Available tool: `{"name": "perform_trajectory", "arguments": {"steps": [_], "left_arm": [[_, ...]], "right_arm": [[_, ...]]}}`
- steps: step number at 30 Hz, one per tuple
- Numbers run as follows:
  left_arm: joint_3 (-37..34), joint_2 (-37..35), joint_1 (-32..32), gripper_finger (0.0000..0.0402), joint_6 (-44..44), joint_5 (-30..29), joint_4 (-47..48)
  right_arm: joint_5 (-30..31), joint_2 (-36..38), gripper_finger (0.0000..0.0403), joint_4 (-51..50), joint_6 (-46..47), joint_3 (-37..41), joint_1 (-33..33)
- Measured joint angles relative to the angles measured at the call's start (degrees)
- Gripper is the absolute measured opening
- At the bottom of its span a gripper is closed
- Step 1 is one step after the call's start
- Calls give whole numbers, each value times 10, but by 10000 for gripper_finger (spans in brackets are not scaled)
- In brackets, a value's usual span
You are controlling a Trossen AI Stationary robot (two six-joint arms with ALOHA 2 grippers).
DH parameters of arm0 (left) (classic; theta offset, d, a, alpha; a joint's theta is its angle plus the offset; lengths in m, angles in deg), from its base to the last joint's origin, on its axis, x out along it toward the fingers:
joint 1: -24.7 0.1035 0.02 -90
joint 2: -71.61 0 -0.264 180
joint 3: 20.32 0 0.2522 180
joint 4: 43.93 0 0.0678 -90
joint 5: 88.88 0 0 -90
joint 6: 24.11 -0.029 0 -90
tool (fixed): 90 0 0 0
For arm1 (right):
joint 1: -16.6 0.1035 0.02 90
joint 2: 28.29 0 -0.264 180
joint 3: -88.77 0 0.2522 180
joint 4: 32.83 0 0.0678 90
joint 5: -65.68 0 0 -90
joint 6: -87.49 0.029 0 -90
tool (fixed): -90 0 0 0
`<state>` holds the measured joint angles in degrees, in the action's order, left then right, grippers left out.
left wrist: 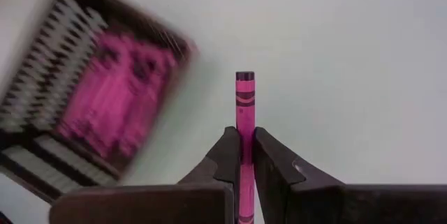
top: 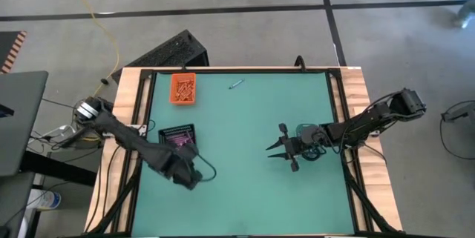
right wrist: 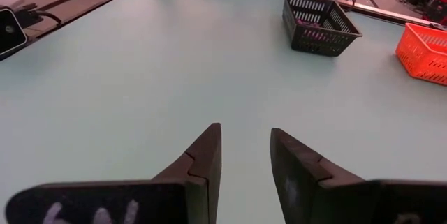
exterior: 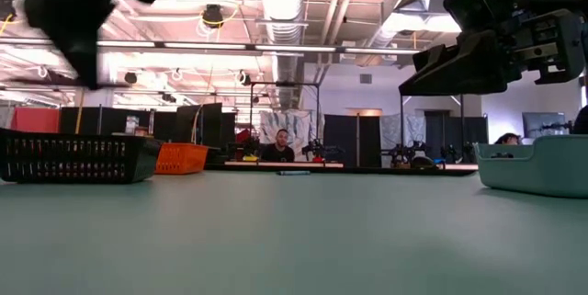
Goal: Sort crayons
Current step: Put the violet crayon into the black bin, then put the blue crayon into the blue bin
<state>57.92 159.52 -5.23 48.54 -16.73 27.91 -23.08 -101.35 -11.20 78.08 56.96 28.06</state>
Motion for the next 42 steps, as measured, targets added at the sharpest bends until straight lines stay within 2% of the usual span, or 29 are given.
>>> {"name": "perform_trajectory", "arguments": {"steps": [4,7,14,18,25,33,35,39,42], "left_arm": [[0,-36,53,11,-46,-32,71],[-13,-49,98,11,-128,-33,105],[-74,-45,162,11,-408,-18,71],[-91,-45,174,11,-487,-11,72],[-91,-45,179,40,-481,-23,64],[-91,-45,179,102,-465,26,78],[-91,-46,179,112,-464,23,84],[-91,-68,171,118,-464,-18,77],[-91,-102,162,117,-472,-31,42]], "right_arm": [[0,0,119,0,0,0,0],[0,0,119,0,0,0,0],[0,0,119,-2,0,0,0],[0,0,119,-5,-2,0,0],[2,0,119,-3,-10,0,-2],[3,0,119,9,21,-14,-52],[3,0,119,-37,3,-45,-73],[2,-11,119,-234,-76,-156,-137],[-10,-43,119,-337,-134,-246,-194]]}}
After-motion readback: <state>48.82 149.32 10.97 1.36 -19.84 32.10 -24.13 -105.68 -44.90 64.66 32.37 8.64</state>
